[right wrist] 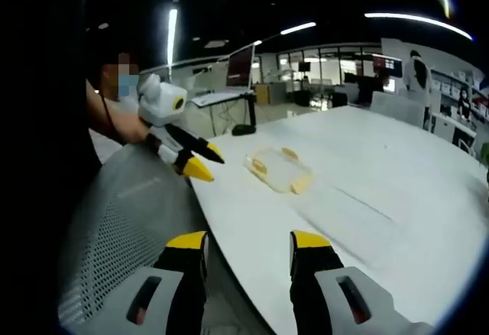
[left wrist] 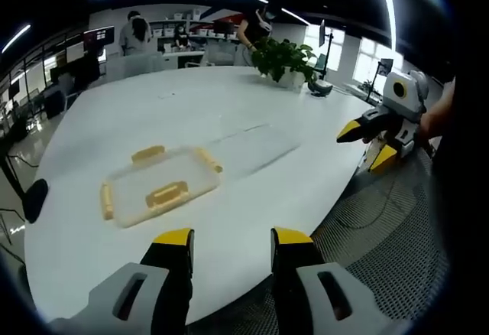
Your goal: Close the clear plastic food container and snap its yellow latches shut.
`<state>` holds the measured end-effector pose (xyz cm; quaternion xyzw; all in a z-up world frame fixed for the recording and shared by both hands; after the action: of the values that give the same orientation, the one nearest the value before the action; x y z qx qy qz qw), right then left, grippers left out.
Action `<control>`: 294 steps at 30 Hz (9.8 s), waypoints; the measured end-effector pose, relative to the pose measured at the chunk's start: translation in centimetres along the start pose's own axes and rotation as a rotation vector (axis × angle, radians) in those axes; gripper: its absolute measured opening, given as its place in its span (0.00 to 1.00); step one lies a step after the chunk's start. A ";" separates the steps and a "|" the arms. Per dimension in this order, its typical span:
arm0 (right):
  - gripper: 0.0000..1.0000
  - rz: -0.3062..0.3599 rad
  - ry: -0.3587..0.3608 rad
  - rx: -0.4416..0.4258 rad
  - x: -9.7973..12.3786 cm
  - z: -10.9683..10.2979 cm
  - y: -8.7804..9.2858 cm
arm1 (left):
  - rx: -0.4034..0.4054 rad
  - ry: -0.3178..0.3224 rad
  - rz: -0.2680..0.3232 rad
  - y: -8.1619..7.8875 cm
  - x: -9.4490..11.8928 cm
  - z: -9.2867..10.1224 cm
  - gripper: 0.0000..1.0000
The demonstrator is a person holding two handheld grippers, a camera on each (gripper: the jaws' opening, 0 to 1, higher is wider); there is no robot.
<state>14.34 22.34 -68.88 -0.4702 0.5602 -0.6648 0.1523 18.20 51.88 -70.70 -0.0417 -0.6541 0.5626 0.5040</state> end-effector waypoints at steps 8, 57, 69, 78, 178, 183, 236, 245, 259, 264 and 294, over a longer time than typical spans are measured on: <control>0.42 -0.010 -0.027 0.020 -0.7 0.1 -0.3 | -0.008 0.014 0.007 -0.1 0.0 0.0 0.41; 0.42 0.004 -0.013 0.091 -6.9 3.0 -6.0 | -0.059 0.156 -0.006 -2.7 -1.2 -4.2 0.51; 0.42 -0.039 -0.042 0.128 -8.8 3.4 -6.9 | -0.086 0.173 -0.036 -2.8 -1.4 -5.7 0.50; 0.42 -0.076 -0.045 0.140 -10.1 4.1 -7.1 | -0.104 0.183 -0.047 -3.3 -1.8 -6.7 0.50; 0.41 -0.530 -0.146 0.308 -21.1 9.3 -7.0 | -0.529 0.390 -0.430 -4.1 -5.8 -20.6 0.44; 0.41 -0.541 -0.155 0.322 -21.5 9.6 -6.9 | -0.586 0.399 -0.445 -4.5 -6.1 -20.8 0.44; 0.40 -0.631 -0.311 0.526 -23.4 10.9 -5.7 | -0.729 0.487 -0.477 -4.2 -7.5 -20.2 0.40; 0.38 -0.638 -0.314 0.506 -23.6 11.0 -5.9 | -0.713 0.474 -0.474 -4.1 -7.4 -19.9 0.38; 0.38 -0.637 -0.314 0.494 -23.6 10.6 -7.3 | -0.715 0.462 -0.519 -5.2 -6.5 -20.2 0.37; 0.38 -0.612 -0.318 0.482 -22.8 10.8 -7.9 | -0.727 0.447 -0.524 -6.2 -5.9 -19.7 0.37; 0.38 -0.581 -0.354 0.505 -17.9 12.0 -11.8 | -0.713 0.405 -0.545 -11.5 -3.3 -15.7 0.38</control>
<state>36.88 32.05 -67.40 -0.6635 0.1889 -0.7054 0.1628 36.83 56.57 -66.02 -0.1476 -0.6818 0.1316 0.7043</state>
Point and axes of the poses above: the point that each gripper's makers call its tool centre point, and the gripper's own axes: x roughly backward along the fingers, z roughly to its right, y roughly out of its underside, the point moved 10 cm from there along x, roughly backward along the fingers, and after that the axes turned 4 degrees about y, right-handed, at the moved point
